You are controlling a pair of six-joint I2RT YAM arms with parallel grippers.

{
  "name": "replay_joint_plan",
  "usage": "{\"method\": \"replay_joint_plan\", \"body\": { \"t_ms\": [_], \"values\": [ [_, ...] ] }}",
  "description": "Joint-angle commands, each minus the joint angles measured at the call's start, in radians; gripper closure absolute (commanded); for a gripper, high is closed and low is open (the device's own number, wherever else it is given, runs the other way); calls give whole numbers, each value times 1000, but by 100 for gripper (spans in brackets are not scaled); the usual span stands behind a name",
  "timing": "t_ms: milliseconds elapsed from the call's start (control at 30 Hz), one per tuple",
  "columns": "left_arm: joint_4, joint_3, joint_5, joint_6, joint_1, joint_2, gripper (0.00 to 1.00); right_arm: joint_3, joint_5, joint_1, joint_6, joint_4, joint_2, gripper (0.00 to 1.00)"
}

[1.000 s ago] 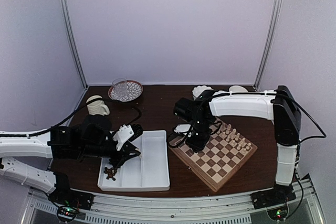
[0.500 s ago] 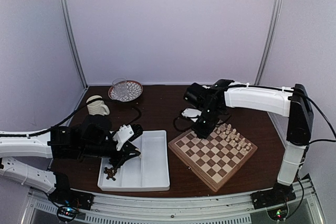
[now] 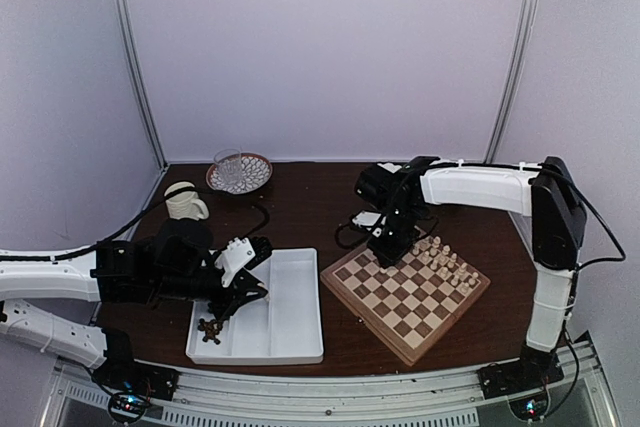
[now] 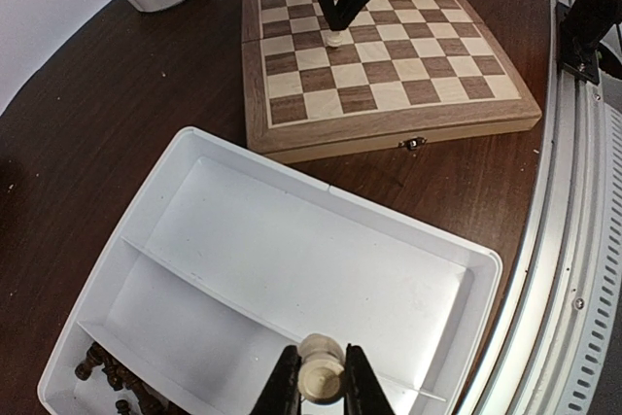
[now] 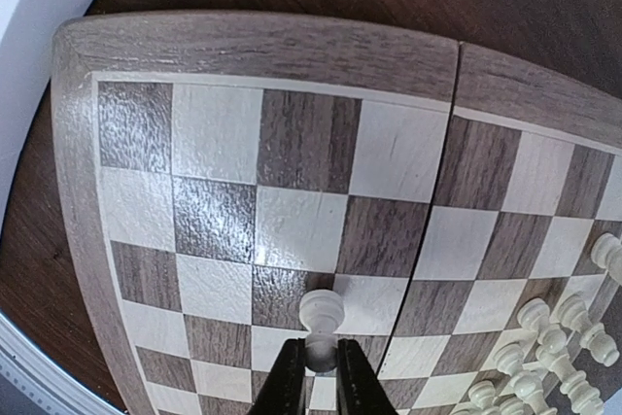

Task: Set up the chess pieces on the board
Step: Place the pawn on the chessboard.

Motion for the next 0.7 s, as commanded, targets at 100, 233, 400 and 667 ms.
{"method": "replay_joint_plan", "body": {
  "t_ms": [100,233,400,667],
  "values": [
    [23,11,3,9,3,-12,94,25,-9,2,-6,-25,26,83],
    [24,11,4,7,2,-13,94,25,3,2,-4,-26,25,70],
    [25,9,5,8,3,-15,94,22,11,2,-6,-32,25,66],
    [23,9,5,8,2,-13,94,26,1,3,-12,-41,48,69]
  ]
}}
